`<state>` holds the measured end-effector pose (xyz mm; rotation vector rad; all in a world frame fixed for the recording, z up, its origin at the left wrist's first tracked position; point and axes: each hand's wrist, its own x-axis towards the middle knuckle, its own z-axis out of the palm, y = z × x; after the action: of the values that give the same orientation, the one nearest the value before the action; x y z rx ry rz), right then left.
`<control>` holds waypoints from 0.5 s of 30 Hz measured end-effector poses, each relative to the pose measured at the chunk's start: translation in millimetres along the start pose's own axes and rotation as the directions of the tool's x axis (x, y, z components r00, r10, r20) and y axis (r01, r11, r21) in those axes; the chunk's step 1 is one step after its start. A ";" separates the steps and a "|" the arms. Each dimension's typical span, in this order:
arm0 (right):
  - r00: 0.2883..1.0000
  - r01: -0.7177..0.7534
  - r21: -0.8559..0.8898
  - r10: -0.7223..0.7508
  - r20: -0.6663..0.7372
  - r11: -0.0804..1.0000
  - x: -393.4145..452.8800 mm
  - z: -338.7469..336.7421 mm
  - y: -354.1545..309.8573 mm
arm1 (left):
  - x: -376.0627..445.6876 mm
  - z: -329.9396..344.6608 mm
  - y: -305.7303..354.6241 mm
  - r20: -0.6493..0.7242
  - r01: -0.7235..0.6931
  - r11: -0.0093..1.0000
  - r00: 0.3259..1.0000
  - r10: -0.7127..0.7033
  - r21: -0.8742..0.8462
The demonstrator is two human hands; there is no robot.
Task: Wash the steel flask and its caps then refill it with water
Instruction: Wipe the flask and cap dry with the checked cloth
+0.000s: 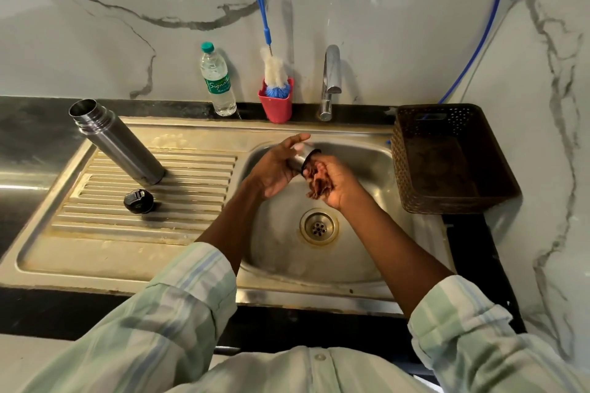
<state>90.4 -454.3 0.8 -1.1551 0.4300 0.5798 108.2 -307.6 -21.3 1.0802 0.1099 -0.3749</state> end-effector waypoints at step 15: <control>0.344 0.411 -0.618 -0.514 0.786 -0.670 32.5 -37.4 25.1 | 1.6 11.7 1.4 -0.494 0.535 0.792 0.795 -0.353 0.295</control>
<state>98.9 -475.5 -49.8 -2.6718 -1.1610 -0.6377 109.1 -317.7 -15.0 1.5622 0.7160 -0.6197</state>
